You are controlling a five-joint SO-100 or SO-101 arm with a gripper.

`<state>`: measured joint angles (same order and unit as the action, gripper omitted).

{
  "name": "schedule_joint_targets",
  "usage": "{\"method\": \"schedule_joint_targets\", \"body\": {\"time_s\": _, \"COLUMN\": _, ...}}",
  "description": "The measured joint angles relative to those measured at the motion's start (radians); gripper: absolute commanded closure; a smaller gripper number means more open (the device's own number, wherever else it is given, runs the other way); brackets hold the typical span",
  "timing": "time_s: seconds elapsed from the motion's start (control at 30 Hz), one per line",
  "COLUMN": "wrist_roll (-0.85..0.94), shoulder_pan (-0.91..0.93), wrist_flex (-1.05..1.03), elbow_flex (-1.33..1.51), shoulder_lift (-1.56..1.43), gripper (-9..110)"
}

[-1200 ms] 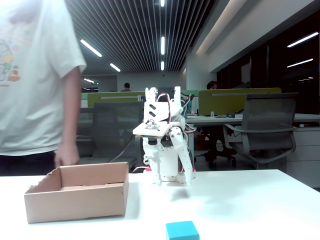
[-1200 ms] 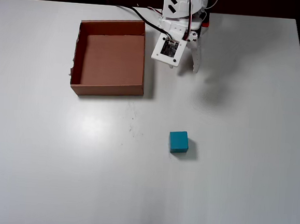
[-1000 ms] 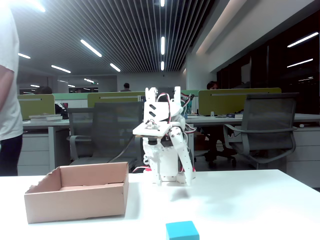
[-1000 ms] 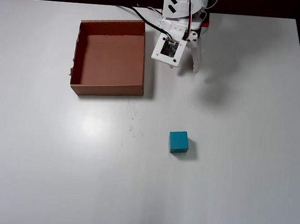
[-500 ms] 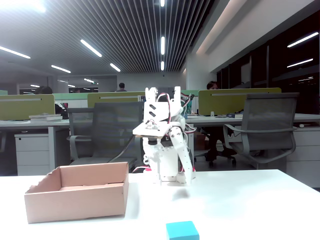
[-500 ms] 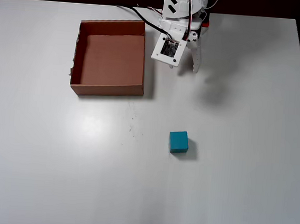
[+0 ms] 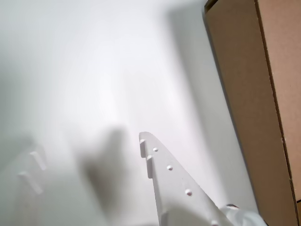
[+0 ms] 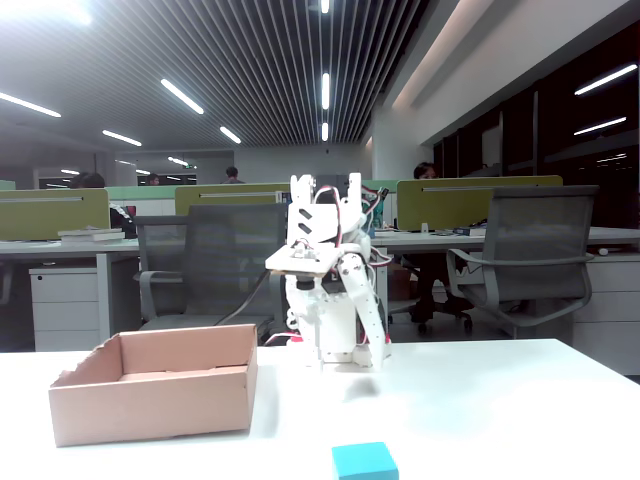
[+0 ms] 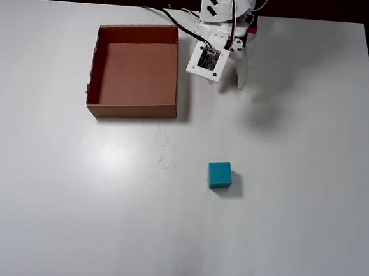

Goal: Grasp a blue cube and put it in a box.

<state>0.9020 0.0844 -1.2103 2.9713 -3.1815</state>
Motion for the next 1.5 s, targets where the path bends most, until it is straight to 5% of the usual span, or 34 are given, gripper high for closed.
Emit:
{"method": "schedule_joint_targets", "body": {"time_s": 1.27, "wrist_roll": -0.009, "shoulder_pan": -0.005, "wrist_flex": 0.002, "elbow_flex": 0.0, "shoulder_lift": 0.0, "gripper": 75}}
{"method": "schedule_joint_targets", "body": {"time_s": 1.5, "wrist_roll": 0.005, "shoulder_pan": -0.005, "wrist_flex": -0.008, "elbow_flex": -0.21, "shoulder_lift": 0.227, "gripper": 71}}
